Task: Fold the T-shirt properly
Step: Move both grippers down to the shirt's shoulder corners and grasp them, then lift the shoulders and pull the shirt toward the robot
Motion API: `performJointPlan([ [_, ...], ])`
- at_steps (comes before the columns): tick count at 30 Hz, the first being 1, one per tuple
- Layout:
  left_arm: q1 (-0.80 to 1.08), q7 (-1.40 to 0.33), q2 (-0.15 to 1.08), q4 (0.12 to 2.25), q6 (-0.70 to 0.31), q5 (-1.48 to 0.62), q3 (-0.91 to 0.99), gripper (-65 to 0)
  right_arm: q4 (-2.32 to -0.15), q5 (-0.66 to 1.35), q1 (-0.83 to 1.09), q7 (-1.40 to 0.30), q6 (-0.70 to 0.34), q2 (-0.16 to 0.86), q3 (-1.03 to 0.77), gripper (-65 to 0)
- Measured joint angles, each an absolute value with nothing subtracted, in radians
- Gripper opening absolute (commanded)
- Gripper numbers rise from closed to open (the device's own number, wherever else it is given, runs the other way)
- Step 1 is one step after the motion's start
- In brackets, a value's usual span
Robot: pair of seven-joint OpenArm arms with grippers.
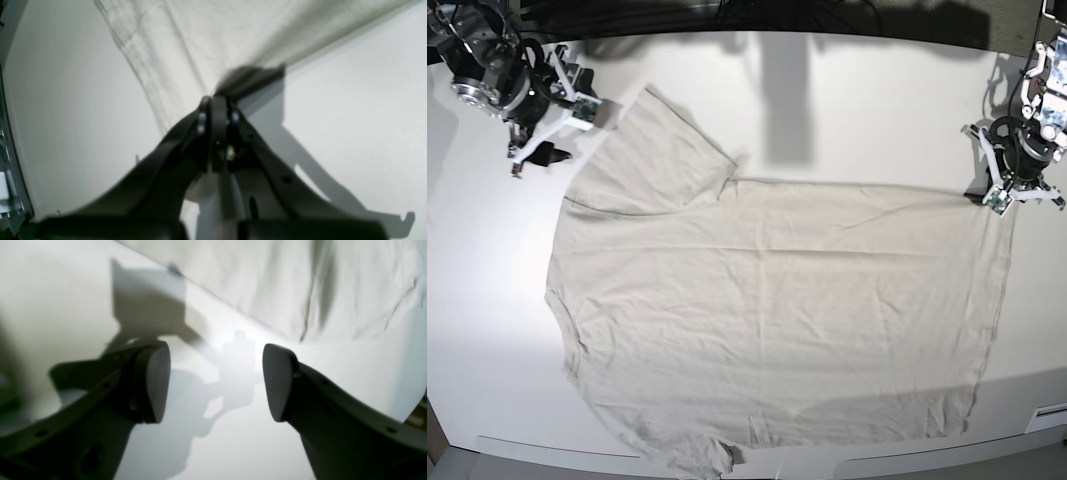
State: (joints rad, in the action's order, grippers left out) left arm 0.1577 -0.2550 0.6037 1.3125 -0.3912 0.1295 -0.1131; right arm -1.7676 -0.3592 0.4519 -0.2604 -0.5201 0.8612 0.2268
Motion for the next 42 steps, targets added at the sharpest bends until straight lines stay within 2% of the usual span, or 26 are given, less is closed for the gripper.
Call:
performJointPlan([
  [12,0.158,-0.255,0.604,1.313,-0.391,0.129,-0.113,-65.0,-1.670,-0.368,0.280,-0.252,-0.502,0.856,0.425,-22.0],
  [23,0.158,-0.256,0.604,1.313,-0.391,0.129,-0.113,-65.0,-1.557,-0.362,0.112,-0.242,-0.490,0.798,0.547,-22.8],
  [28,0.156,-0.270,0.604,1.314,-0.391,0.125,-0.113,-65.0,-1.548,-0.354,0.101,-0.244,-0.488,0.797,0.574,-38.9],
  [33,0.155,-0.268,0.604,1.314,-0.391,0.126,-0.113,-65.0,-1.544,-0.260,0.103,-0.270,-0.475,0.797,0.577,-65.0],
  [38,0.156,-0.263,0.606,1.312,-0.391,0.101,-0.113,-65.0,-1.544,-0.148,0.103,-0.321,-0.397,0.795,0.577,-65.0],
  [42,0.161,-0.315,0.606,1.318,-0.316,-0.048,-0.112,-65.0,-1.575,-0.033,0.106,-0.347,-0.406,0.826,0.577,-65.0],
])
